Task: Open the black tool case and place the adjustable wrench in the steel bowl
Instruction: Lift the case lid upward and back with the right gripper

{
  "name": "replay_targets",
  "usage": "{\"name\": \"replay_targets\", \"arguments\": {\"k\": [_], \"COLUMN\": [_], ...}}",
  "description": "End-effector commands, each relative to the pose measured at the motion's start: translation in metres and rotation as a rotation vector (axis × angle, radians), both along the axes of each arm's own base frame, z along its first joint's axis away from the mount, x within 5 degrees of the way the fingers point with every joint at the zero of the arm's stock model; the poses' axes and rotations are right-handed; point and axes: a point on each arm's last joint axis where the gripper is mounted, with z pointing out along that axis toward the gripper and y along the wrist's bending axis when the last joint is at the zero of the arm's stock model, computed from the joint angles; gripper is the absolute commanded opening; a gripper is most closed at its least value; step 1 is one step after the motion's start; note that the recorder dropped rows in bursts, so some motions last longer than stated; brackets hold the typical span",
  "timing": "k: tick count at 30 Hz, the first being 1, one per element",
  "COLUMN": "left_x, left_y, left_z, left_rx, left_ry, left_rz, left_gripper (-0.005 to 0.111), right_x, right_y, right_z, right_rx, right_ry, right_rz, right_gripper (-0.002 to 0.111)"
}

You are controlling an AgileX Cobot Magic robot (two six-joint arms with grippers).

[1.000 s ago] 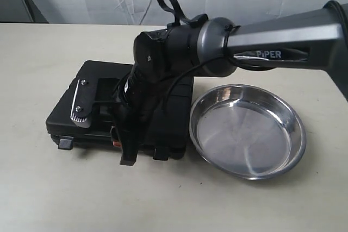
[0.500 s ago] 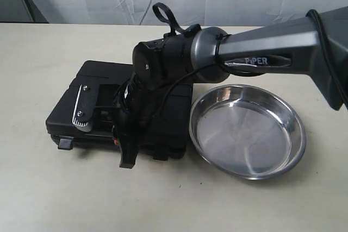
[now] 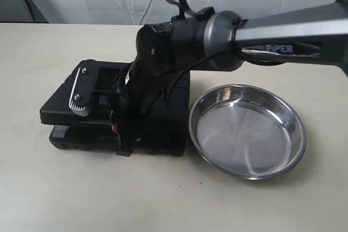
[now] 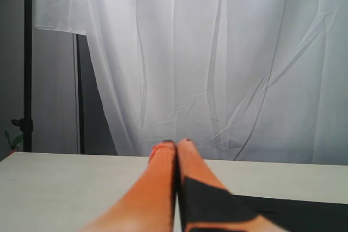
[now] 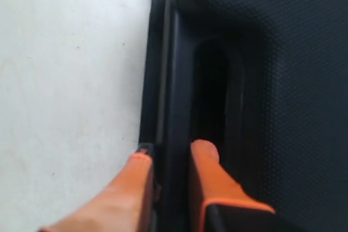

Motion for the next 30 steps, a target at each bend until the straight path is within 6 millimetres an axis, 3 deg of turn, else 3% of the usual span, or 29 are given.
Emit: {"name": "replay_targets", "arguments": {"k": [1, 6, 11, 21, 30], "left_x": [0.0, 0.0, 0.0, 0.0, 0.0], "left_y": [0.0, 0.0, 0.0, 0.0, 0.0], "left_z": [0.002, 0.002, 0.002, 0.002, 0.002], "left_rx": [0.001, 0.001, 0.001, 0.001, 0.001], "left_ry": [-0.004, -0.004, -0.004, -0.004, -0.004], "left_rz": [-0.008, -0.008, -0.008, -0.008, -0.008], "left_gripper": [0.0, 0.0, 0.0, 0.0, 0.0], "right_x": [0.001, 0.004, 0.013, 0.028, 0.07], "right_y": [-0.002, -0.006, -0.005, -0.008, -0.033], "right_z": [0.043, 0.078, 0.095, 0.103, 0.092], "right_rx": [0.106, 0.188, 0.242, 0.269, 0.287], "right_ry": [-0.125, -0.286, -0.488, -0.65, -0.726], "right_rz": [0.004, 0.003, 0.022, 0.035, -0.079], "right_gripper": [0.0, 0.0, 0.0, -0.001, -0.001]}}
